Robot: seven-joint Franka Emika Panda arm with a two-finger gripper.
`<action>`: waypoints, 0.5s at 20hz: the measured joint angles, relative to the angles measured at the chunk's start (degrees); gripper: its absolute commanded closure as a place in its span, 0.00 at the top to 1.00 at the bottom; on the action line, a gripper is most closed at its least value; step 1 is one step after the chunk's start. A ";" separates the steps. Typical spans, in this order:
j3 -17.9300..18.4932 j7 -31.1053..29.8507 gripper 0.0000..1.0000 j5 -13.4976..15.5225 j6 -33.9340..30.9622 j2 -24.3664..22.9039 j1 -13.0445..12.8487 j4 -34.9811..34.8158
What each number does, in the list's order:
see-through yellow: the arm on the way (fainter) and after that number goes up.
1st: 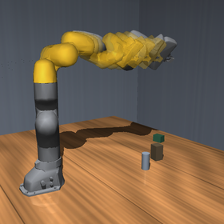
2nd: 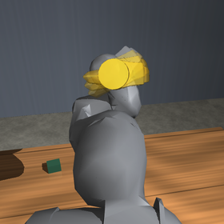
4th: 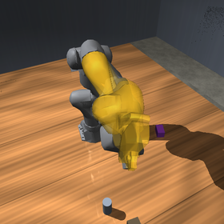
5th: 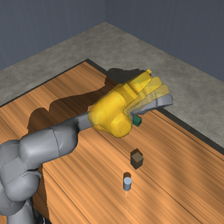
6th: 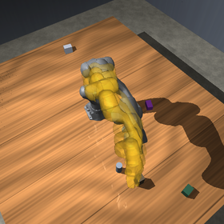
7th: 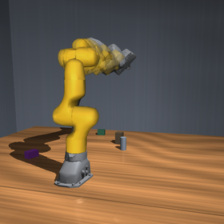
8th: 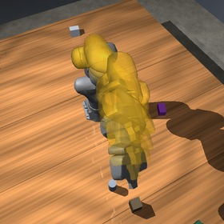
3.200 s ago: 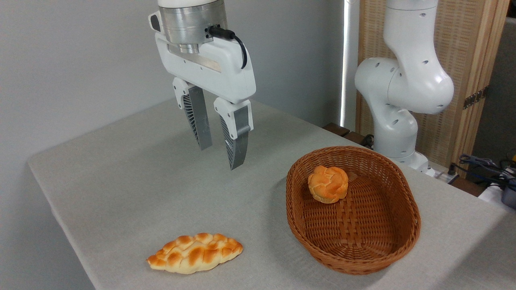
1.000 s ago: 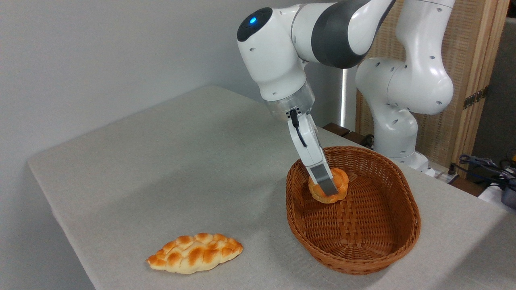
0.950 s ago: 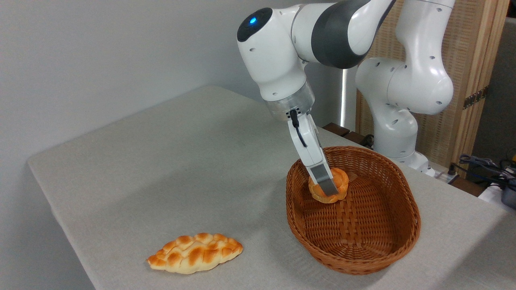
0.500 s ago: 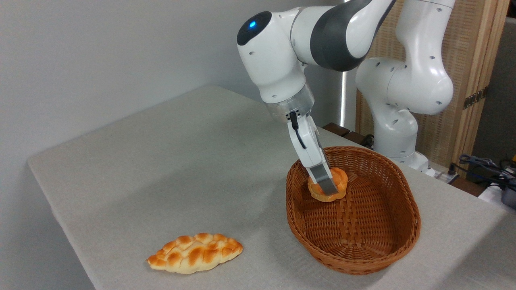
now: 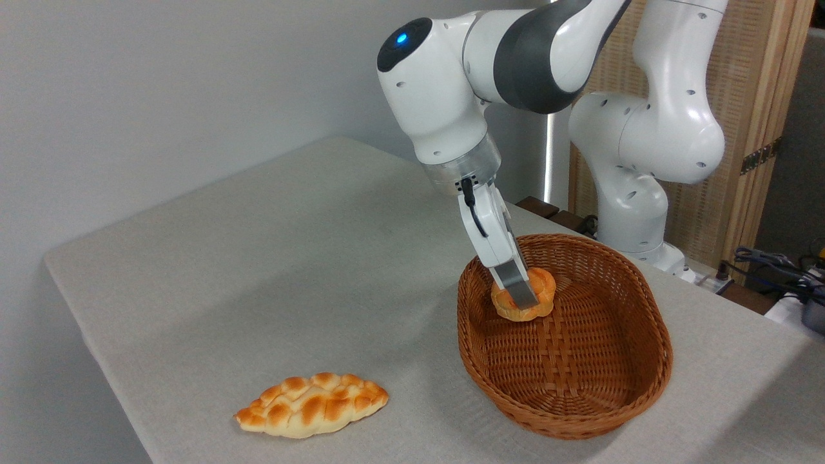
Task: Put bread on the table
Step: 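Close the gripper on the round bun, then lift the bun out of the basket and carry it beside the braided loaf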
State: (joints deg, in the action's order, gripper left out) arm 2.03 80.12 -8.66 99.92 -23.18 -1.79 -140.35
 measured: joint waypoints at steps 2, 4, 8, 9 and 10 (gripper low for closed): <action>0.00 0.00 0.18 -0.05 0.00 -0.03 0.00 0.00; 0.00 0.00 0.19 -0.07 0.00 -0.06 0.00 0.01; 0.00 0.01 0.19 -0.07 -0.39 -0.29 0.00 0.67; 0.00 0.01 0.19 -0.07 -1.04 -0.28 0.00 1.54; 0.00 0.01 0.20 -0.07 -2.05 -0.28 0.00 2.79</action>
State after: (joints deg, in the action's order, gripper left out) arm 2.03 80.12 -8.73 97.87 -23.46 -1.79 -137.56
